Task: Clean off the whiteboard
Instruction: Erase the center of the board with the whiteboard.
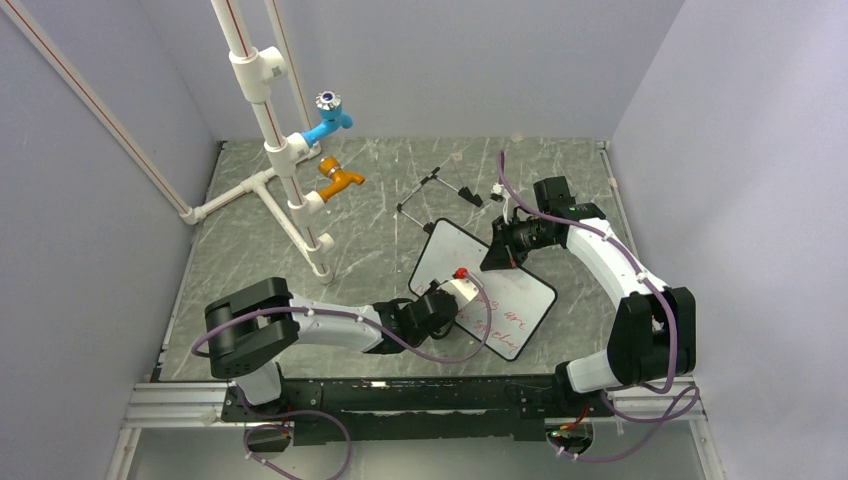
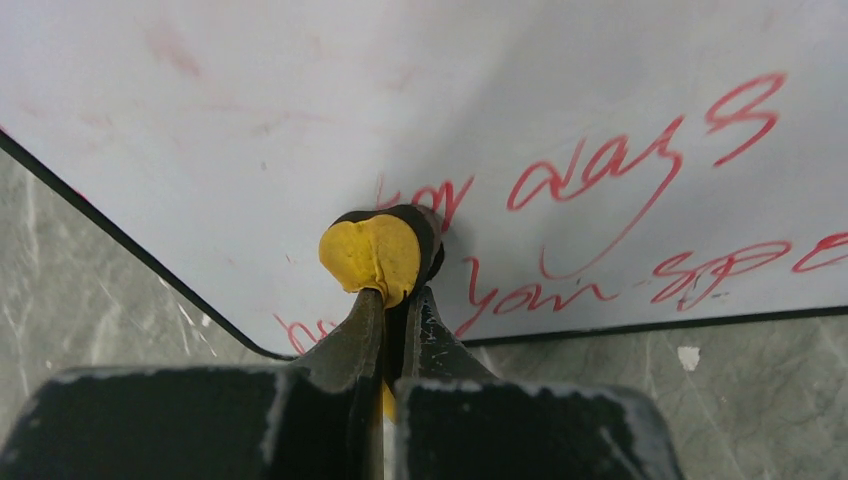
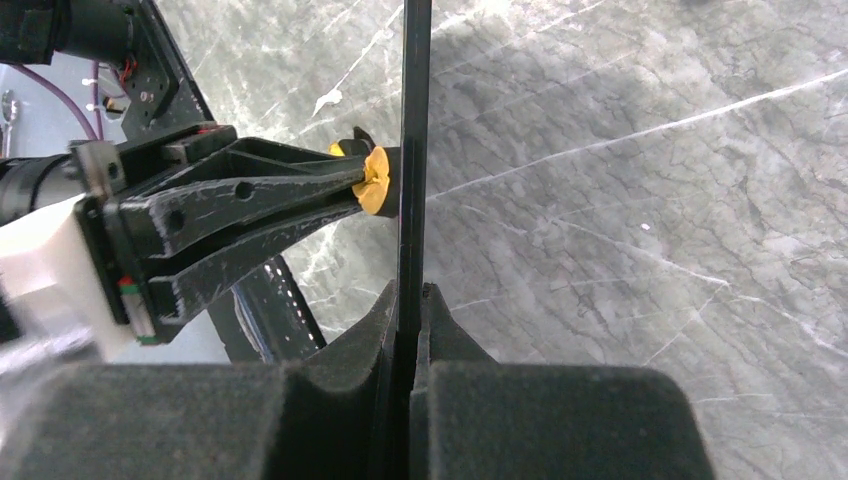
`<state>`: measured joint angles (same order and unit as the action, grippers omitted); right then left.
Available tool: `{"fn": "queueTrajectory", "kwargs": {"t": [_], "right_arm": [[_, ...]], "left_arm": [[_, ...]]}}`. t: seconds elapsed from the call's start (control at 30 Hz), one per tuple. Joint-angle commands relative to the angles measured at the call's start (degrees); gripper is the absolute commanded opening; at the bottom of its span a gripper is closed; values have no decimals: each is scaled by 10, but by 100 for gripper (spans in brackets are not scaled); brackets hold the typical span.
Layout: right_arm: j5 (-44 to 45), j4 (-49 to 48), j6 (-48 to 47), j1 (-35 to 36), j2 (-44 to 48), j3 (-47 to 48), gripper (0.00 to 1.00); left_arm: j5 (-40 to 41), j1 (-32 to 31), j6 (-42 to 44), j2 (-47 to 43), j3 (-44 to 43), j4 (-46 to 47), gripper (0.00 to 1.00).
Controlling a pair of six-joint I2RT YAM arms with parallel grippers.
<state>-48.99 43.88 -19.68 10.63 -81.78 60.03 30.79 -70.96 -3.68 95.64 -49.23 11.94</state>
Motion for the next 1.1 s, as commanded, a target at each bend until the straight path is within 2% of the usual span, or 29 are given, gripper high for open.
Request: {"fn": "queueTrajectory", "kwargs": {"t": [0.0,0.37,0.67,1.07], "right_arm": [[-25,-10,-83,22,-3,-7,0],[-24,-9,-84,22,-4,-8,0],[-25,-9,-84,22,-5,-7,0],[-25,-9,-84,22,-9,-7,0]], "left_arm": [[-10,9,49,-15,-62,91,0],[-20,14,41,-32,-35,86,0],[-39,15,-48,2,63,96,0],[-70,-5,-73,37,77,66,0]]}}
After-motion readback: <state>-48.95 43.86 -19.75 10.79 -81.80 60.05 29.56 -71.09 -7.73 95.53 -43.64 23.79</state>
